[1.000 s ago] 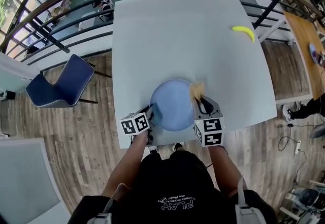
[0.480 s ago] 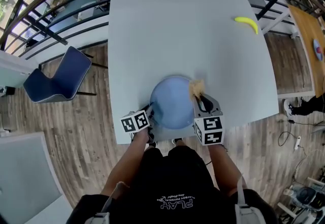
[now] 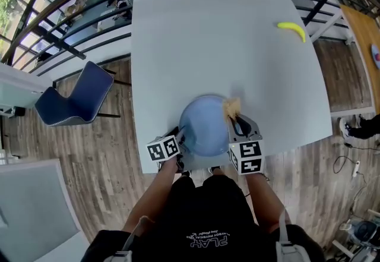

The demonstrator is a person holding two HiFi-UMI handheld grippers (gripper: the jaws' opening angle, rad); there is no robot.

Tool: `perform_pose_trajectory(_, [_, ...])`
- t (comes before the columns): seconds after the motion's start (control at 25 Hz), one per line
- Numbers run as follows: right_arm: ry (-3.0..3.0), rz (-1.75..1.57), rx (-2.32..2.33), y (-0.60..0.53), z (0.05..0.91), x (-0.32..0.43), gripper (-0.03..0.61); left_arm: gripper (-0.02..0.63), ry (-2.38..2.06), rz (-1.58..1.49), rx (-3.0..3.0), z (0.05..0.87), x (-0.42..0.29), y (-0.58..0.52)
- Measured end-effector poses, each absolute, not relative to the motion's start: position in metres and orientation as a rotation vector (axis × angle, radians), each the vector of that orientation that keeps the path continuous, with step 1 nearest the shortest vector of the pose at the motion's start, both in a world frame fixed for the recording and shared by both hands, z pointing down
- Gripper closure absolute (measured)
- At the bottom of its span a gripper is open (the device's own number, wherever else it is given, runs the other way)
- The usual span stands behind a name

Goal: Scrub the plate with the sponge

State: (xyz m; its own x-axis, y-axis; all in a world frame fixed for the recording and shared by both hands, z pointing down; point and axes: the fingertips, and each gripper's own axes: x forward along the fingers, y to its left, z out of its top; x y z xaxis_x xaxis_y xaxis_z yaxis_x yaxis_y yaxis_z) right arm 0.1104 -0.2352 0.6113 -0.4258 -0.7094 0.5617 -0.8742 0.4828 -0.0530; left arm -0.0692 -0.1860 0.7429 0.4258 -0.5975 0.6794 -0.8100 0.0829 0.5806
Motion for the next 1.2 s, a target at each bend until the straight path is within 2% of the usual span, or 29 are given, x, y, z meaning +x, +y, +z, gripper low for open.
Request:
perform_pose_trajectory(0.08, [-2.269,0.471,1.313,-0.236,0.611,0.111,0.515,0.445,-1.286,0.249,1.606,0.737,-0.074,-0.186])
perform_pose_trajectory(0.4, [-2.341,0.389,1.319,-0.249,0.586,0.136,0.515,0.445,-1.519,0.184,1.648,0.661,-0.106,-0.190])
perform_pose_trajectory(0.64, [-2.427,0.234,1.215,-0.247,0.565,0.124,0.515,0.448,-1.655,0.223,1.877,0.596,-0.084,-0.203])
perform_pose_trajectory(0.72, [-2.456,0.224,1.182,-0.241,0.563,0.119,0.515,0.462,-1.680,0.237,1.936,0.581,-0.076,-0.200])
perform_pose_trajectory(0.84, [-2.489,0.208,1.149,-0.231,0.555,0.111,0.515,0.568,-1.694,0.183,2.002,0.562,-0.070,-0.190])
perform_pose_trajectory(0.92, [-2.514,0.189,1.133,-0.223,0.544,0.103,0.515,0.596,-1.687,0.080,2.061,0.542,-0.069,-0.184])
perform_pose_trajectory(1.2, [-2.578,0.159,1.150,-0.178,0.523,0.083,0.515,0.601,-1.607,-0.142,2.295,0.487,-0.063,-0.144])
